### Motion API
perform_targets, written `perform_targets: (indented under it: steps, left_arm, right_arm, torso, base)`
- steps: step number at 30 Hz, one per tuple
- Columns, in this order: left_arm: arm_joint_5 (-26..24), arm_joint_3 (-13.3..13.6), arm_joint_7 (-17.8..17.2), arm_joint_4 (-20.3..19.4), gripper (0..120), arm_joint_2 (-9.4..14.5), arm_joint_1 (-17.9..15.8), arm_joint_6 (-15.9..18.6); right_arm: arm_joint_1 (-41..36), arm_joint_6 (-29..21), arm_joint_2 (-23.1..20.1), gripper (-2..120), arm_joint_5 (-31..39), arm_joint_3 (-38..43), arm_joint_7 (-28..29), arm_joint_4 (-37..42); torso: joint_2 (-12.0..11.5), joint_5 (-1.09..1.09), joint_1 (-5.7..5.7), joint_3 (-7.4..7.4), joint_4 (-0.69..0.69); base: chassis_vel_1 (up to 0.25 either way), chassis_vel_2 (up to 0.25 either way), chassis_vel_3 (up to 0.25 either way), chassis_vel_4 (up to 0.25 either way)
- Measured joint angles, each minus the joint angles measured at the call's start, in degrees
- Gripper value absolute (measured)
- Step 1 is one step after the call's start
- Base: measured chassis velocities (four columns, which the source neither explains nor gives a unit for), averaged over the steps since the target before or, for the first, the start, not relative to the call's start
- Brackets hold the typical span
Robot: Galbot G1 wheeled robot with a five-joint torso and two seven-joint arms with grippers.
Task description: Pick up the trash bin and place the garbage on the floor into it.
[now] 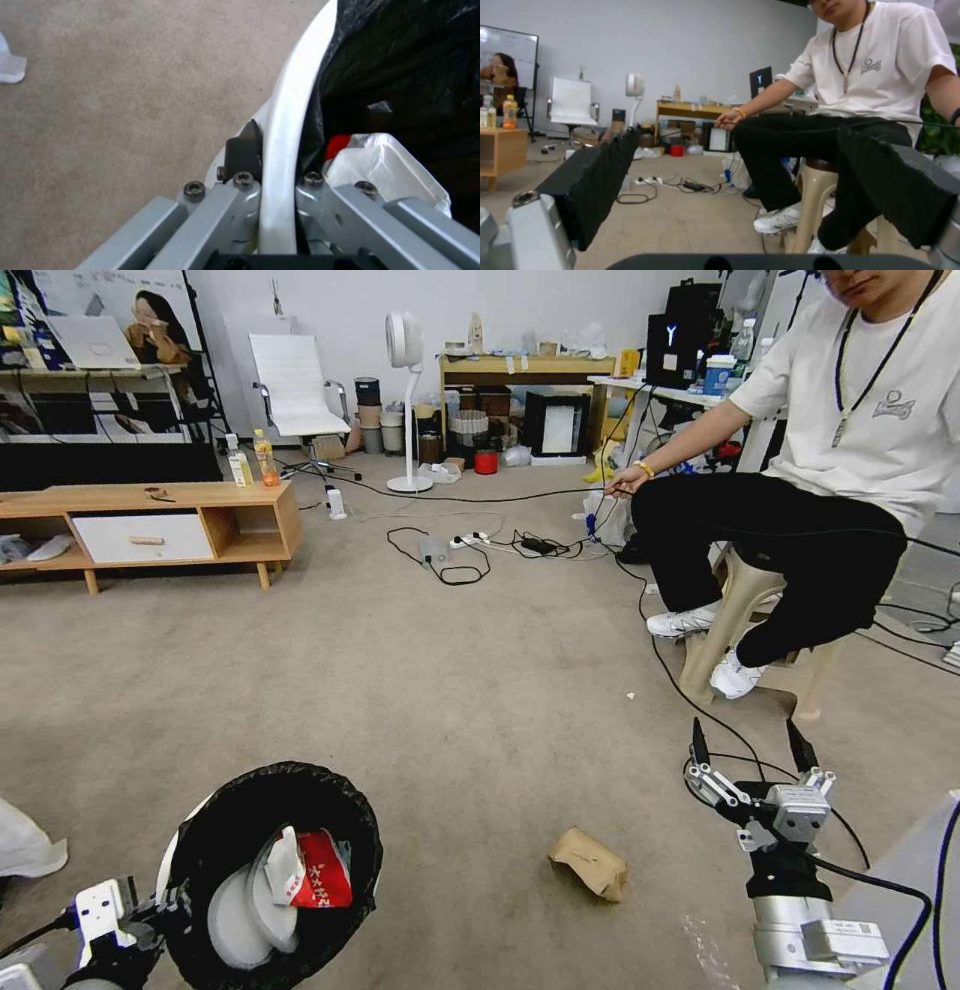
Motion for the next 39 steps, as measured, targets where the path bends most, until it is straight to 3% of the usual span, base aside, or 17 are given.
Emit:
perform_targets:
  steps: [16,25,27,28,29,30,32,34,35,36,38,39]
  left_arm:
    - [-0.03,-0.38,0.03,0.38,1,-0.08,-0.28,-0.07]
    - [0.06,-0.46,0.03,0.86,1,-0.11,-0.45,-0.07]
    - [0.17,-0.51,0.03,0.93,1,-0.27,-0.35,-0.16]
    - [0.17,-0.51,0.03,0.93,1,-0.27,-0.35,-0.16]
    - [0.22,-0.52,0.03,0.93,1,-0.32,-0.21,-0.18]
    - [0.22,-0.52,0.03,0.93,1,-0.32,-0.21,-0.18]
    - [0.26,-0.62,0.03,0.76,1,-0.33,-0.01,-0.19]
    - [0.26,-0.71,0.03,0.68,1,-0.32,0.0,-0.2]
    - [0.26,-0.77,0.03,0.58,1,-0.32,0.07,-0.22]
    - [0.26,-0.77,0.03,0.58,1,-0.32,0.07,-0.22]
    - [0.28,-0.91,0.04,0.48,1,-0.37,0.23,-0.24]
    - [0.28,-0.91,0.04,0.48,1,-0.37,0.23,-0.24]
  right_arm:
    - [3.05,-0.27,-1.48,100,0.45,-0.52,0.76,-2.53]
    - [4.38,-8.65,-7.7,100,6.4,-2.38,3.8,-2.03]
    - [5.93,-19.86,-14.11,100,16.7,-5.13,8.65,-0.3]
    - [5.93,-19.86,-14.11,100,16.7,-5.13,8.65,-0.3]
    - [6.95,-24.51,-16.23,100,21.07,-6.35,10.58,0.34]
    - [6.95,-24.51,-16.23,100,21.07,-6.35,10.58,0.34]
    - [10.42,-33.04,-20.43,100,30.37,-10.34,13.69,0.82]
    - [11.79,-36.07,-21.38,100,34.12,-11.45,14.49,1.06]
    - [14.74,-41.87,-22.67,100,41.53,-13.71,15.97,1.39]
    - [14.74,-41.87,-22.67,100,41.53,-13.71,15.97,1.39]
    - [20.39,-48.65,-23.95,100,48.81,-18.3,17.09,0.13]
    - [20.39,-48.65,-23.95,100,48.81,-18.3,17.09,0.13]
  torso:
    - [0.01,0.0,0.0,0.01,0.0]
    - [0.01,0.01,0.0,0.01,-0.01]
    - [0.0,0.01,0.0,0.01,-0.01]
    - [0.0,0.01,0.0,0.01,-0.01]
    - [0.01,0.0,0.01,0.0,0.0]
    - [0.01,0.0,0.01,0.0,0.0]
    - [0.0,0.01,0.0,0.01,0.01]
    - [0.01,0.01,0.0,0.01,0.0]
    - [0.01,0.0,0.0,0.01,-0.01]
    - [0.01,0.0,0.0,0.01,-0.01]
    - [0.01,-0.02,0.0,0.01,0.02]
    - [0.01,-0.02,0.0,0.01,0.02]
  base:
    - [-0.024,0.031,0.025,-0.023]
    - [0.0,0.0,0.0,0.0]
    - [0.0,0.0,0.0,0.0]
    - [0.0,0.0,0.0,0.0]
    - [0.0,0.0,0.0,0.0]
    - [0.0,0.0,0.0,0.0]
    - [0.0,0.0,0.0,0.0]
    - [0.0,0.0,0.0,0.0]
    - [0.0,0.0,0.0,0.0]
    - [0.0,0.0,0.0,0.0]
    - [0.0,0.0,0.0,0.0]
    - [0.0,0.0,0.0,0.0]
